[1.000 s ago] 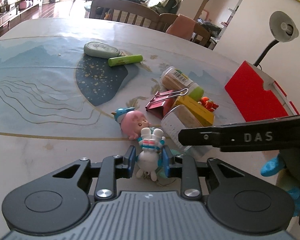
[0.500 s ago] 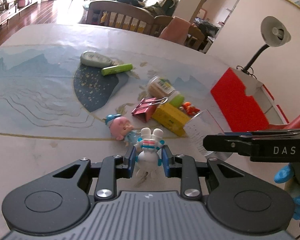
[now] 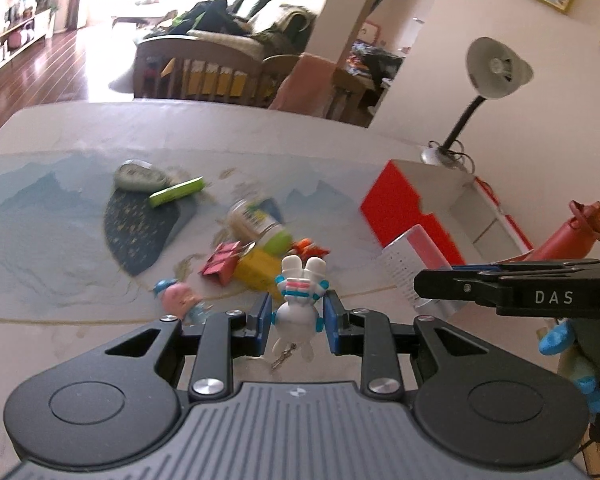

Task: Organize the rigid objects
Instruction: 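Carry the bunny with left tool while right tool carries the cylinder into the red box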

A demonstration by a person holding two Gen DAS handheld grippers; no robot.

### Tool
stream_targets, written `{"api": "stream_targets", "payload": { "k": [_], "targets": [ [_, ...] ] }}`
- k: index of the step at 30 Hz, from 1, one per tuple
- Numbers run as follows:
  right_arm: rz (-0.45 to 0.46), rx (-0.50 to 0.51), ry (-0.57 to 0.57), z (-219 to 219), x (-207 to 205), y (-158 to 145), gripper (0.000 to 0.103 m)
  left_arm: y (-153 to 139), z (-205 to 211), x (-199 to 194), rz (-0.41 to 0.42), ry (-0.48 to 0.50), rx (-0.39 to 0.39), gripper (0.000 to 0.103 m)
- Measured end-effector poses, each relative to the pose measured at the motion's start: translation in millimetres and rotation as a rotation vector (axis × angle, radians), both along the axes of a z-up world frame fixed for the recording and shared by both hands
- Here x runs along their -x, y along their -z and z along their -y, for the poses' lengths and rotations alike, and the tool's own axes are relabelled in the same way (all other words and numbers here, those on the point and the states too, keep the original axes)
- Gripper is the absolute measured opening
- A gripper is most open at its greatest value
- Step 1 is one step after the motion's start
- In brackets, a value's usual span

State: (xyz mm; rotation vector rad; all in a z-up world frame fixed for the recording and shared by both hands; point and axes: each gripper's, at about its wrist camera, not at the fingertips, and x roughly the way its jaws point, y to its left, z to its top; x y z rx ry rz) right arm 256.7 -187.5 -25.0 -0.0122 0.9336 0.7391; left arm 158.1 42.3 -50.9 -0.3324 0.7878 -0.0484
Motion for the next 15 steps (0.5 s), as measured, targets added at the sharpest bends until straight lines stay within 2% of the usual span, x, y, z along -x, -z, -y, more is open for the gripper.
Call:
{"api": "stream_targets", "payload": {
  "k": [6, 15],
  "targets": [
    [0.016, -0.011, 0.054, 35.7, -21.2, -9.5, 0.04, -19.5, 27.9, -19.7, 0.028, 0.044, -0.021, 0.027],
    [0.034, 0.0, 0.143, 90.3, -64.2, -7.8, 0.04, -40.0, 82.6, -75.8, 0.037, 0.124, -0.052, 0.027]
  ]
}}
